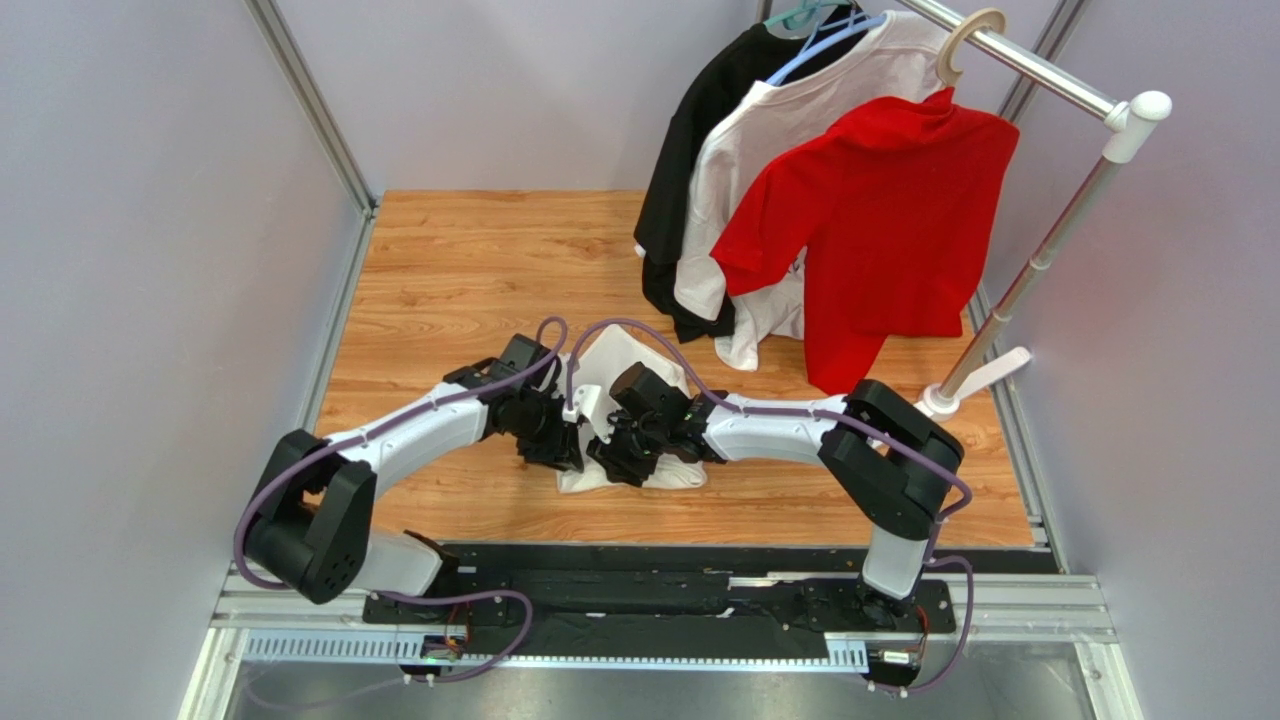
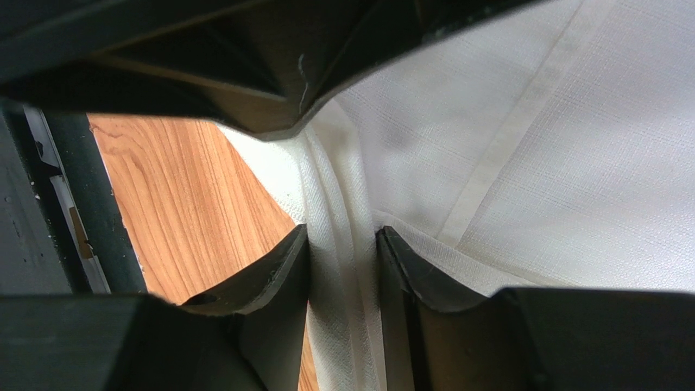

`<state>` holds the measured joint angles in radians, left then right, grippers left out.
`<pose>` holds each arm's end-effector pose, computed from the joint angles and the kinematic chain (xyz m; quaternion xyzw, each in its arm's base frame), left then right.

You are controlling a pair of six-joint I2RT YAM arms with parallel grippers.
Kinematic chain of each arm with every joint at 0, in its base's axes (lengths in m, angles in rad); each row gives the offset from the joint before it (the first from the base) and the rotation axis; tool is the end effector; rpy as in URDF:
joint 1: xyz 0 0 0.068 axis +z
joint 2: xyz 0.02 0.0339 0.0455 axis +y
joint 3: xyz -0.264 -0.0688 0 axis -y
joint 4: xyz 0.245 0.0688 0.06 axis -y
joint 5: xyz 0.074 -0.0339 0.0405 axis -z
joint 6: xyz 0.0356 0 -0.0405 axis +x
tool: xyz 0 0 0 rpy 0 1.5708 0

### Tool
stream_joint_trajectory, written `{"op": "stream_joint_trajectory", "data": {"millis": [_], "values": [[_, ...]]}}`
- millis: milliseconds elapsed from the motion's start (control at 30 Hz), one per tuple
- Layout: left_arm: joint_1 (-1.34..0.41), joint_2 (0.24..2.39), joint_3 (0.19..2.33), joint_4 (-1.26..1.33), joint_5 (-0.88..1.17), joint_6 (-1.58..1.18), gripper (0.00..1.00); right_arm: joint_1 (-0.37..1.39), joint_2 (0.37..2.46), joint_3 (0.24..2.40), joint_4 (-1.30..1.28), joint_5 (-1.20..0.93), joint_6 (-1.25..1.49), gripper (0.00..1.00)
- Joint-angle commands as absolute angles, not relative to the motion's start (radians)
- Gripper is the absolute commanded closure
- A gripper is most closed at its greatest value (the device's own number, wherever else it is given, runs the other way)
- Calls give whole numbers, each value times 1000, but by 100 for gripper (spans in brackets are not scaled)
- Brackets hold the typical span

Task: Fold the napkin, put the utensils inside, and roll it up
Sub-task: Roll the napkin with the utensil

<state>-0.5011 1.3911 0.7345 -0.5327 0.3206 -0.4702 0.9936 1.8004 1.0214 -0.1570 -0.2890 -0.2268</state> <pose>0.2083 -0.1269 0.1712 0.0452 0.9687 -0.2260 0.0924 0.1883 0.3078 0.1541 -0.5756 0.7447 0.2424 0.2352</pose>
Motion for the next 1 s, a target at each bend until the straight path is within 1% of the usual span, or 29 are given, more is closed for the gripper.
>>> {"op": "stream_joint_trajectory", "data": {"millis": [0, 33, 100, 167, 333, 467, 533, 800, 967], "values": [[-492, 1270, 747, -566, 227, -498, 54, 997, 1842, 1012, -221, -305, -169, 64], [-492, 1243, 733, -572, 210, -503, 50, 997, 1844, 1012, -224, -299, -166, 64], [-492, 1152, 720, -591, 166, -521, 37, 997, 1848, 1014, -230, -288, -163, 64], [-492, 1051, 692, -603, 138, -541, 20, 997, 1850, 1019, -236, -281, -161, 64], [-492, 824, 566, -554, 202, -644, 16, 997, 1864, 1035, -245, -287, -152, 65], [-492, 724, 482, -506, 241, -683, 15, 997, 1876, 1043, -252, -288, -149, 65], [-492, 698, 451, -491, 242, -693, 17, 997, 1879, 1048, -253, -294, -149, 65], [-492, 715, 382, -425, 206, -692, 18, 997, 1887, 1061, -268, -318, -147, 65], [-492, 756, 359, -359, 192, -701, 24, 997, 1893, 1062, -276, -324, -146, 66]]}}
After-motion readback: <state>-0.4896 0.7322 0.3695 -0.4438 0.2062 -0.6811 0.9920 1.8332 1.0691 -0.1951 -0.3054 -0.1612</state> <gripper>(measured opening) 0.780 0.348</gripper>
